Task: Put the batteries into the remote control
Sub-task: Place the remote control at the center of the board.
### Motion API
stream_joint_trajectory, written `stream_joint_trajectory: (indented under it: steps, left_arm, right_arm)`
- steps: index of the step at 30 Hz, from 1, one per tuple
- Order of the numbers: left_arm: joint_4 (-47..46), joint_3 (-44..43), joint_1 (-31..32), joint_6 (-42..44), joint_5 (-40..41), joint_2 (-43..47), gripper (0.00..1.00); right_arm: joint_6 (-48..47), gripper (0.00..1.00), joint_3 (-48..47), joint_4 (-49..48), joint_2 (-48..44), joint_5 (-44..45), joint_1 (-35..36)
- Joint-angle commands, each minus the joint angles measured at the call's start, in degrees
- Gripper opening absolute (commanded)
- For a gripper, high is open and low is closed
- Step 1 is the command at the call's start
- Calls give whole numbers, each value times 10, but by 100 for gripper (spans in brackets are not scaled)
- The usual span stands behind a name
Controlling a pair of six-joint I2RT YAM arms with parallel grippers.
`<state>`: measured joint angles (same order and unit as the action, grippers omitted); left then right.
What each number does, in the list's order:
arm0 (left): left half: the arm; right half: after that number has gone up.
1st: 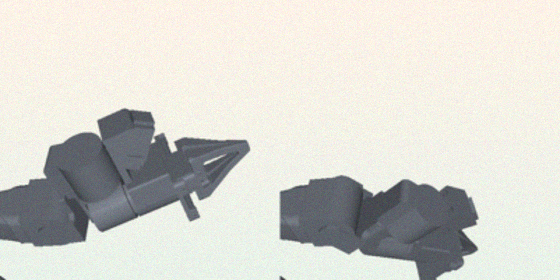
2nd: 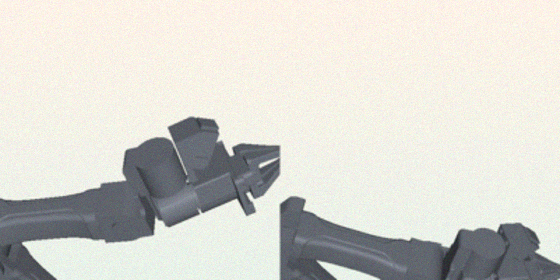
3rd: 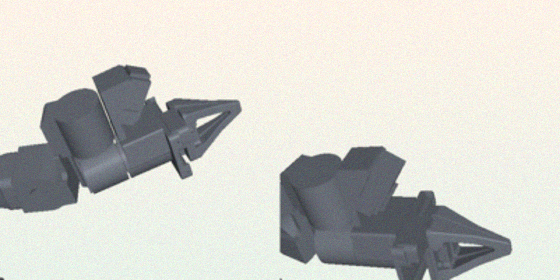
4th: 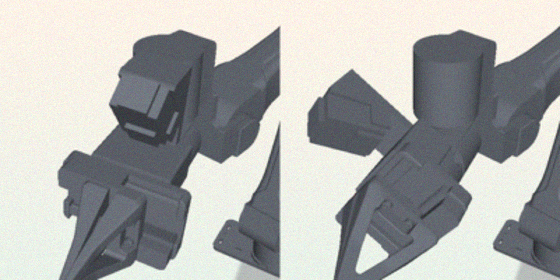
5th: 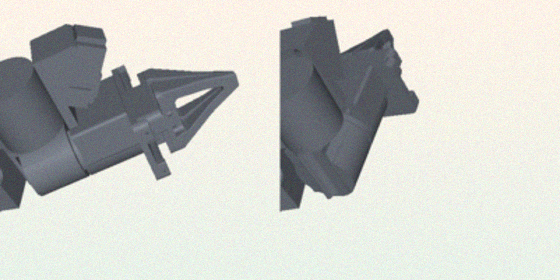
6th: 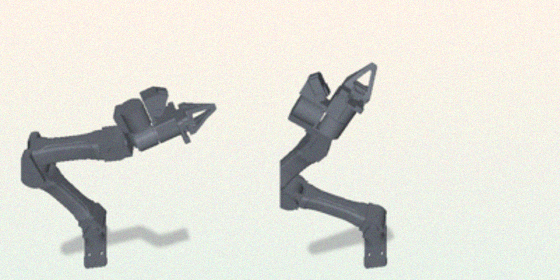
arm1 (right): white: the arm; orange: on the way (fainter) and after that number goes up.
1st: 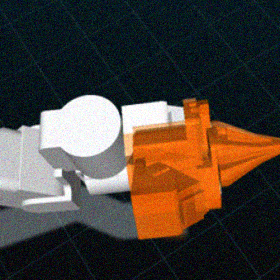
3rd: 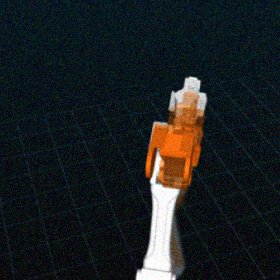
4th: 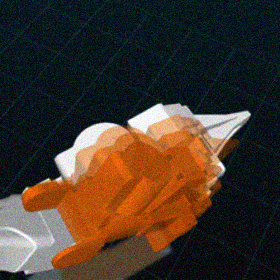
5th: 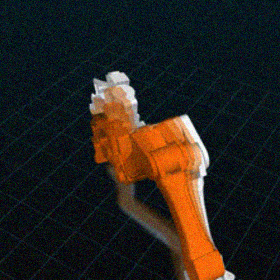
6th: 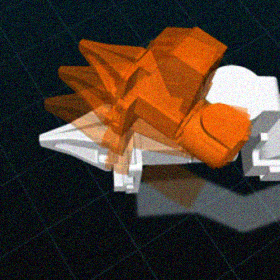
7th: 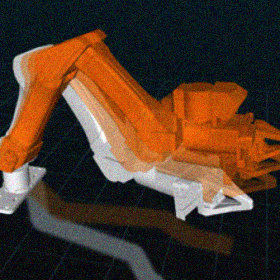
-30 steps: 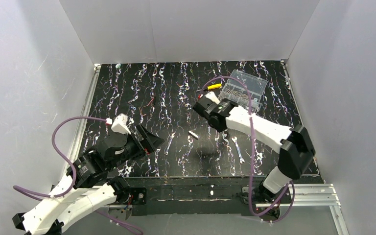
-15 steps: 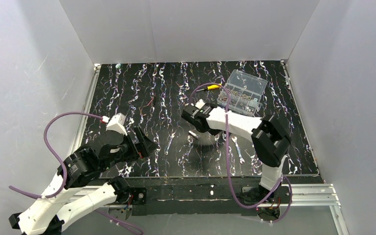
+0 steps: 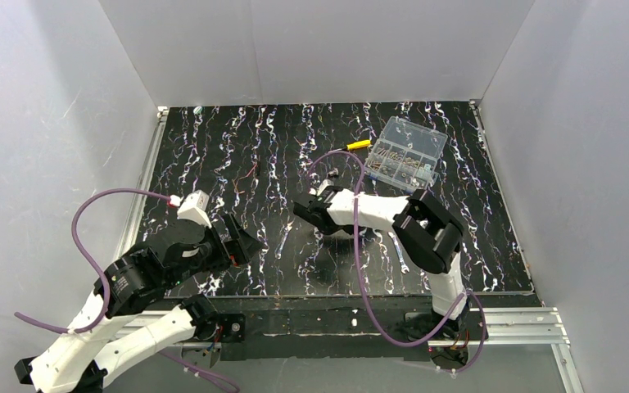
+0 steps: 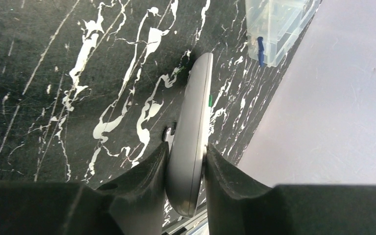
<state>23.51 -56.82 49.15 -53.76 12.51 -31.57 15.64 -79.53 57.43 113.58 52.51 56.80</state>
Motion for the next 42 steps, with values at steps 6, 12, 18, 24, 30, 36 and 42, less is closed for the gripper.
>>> stream_joint_trajectory:
  steps: [6,12,18,24,30,36,42]
  left_arm:
    - [15,0,-1,1,-5,-4,98]
    - [6,10,-1,-6,-6,-3,98]
    - [5,14,-1,-6,-7,-1,98]
    - [4,20,-1,-6,-10,2,98]
    - [5,26,-1,-6,-6,11,98]
    - [13,28,-1,-5,3,19,98]
    - [19,25,-1,9,9,20,98]
  right_arm:
    - [22,50,-12,-19,21,-42,5]
    - [19,56,-5,-30,24,-50,7]
    - [19,64,1,-39,26,-63,9]
    - [18,74,5,-46,23,-75,11]
    - [23,75,8,-49,20,-87,15]
    - [27,77,12,-56,-2,-112,16]
    - [37,77,10,-70,-66,-166,16]
